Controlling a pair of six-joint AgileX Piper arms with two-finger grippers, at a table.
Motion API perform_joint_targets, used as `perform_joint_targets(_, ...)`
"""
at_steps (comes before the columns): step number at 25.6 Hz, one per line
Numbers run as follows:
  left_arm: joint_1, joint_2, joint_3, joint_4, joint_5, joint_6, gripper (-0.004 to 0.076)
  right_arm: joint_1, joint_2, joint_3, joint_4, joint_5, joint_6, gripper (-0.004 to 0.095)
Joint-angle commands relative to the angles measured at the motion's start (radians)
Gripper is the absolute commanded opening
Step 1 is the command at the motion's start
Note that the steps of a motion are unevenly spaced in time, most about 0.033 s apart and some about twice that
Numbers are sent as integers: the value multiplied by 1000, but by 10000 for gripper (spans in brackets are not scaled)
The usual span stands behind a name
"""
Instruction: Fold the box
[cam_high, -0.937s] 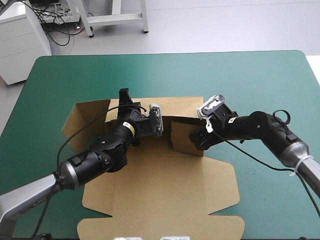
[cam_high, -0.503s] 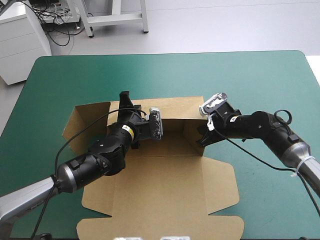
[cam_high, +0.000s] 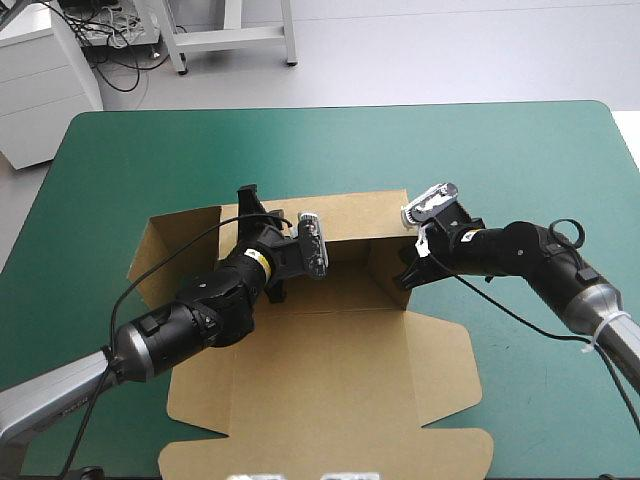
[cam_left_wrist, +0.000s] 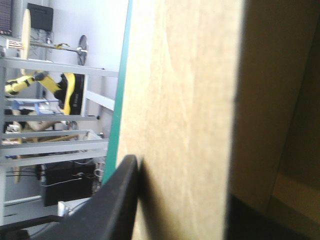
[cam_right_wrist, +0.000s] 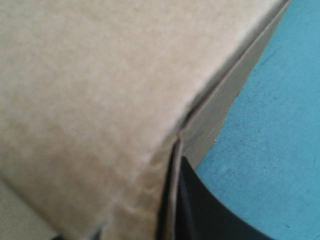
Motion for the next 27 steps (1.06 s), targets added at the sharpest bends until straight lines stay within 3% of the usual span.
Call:
perform_joint_targets(1,-18,-16,-72,-89,25,-20,426,1,-29,-30,44,2,-29,-22)
perform_joint_targets(2,-38,-18,-106,-94,29,-20,519,1,-29,-35,27,-11,-29,-21)
perform_joint_targets(4,-66,-18,-144,-90,49,-18,567,1,-29,-52,-41,-20,34,-21)
perform_joint_targets(7,-103,-18,-192,-92,56,2,569,1,-29,-89,-220,-20,190,-22)
perform_joint_targets(11,-167,-18,-234,-100,76,24,569,1,-29,-131,-363,-12,358,-22)
perform_joint_targets(17,-349,-18,-320,-100,249,81,558,-1,-27,-161,-508,-73,549,-22)
perform_joint_targets(19,-385,-18,-364,-103,299,122,460,-1,-25,-177,-587,-77,618,-22)
perform_joint_targets(21,-397,-18,-394,-107,338,148,309,-1,-25,-194,-641,-73,666,-22)
perform_joint_targets(24,-398,-18,-432,-110,378,160,-6,-3,-25,-235,-703,-57,704,-23)
perform_joint_targets(27,-379,-18,-469,-158,408,219,-3,-23,-25,-273,-707,-36,724,-23)
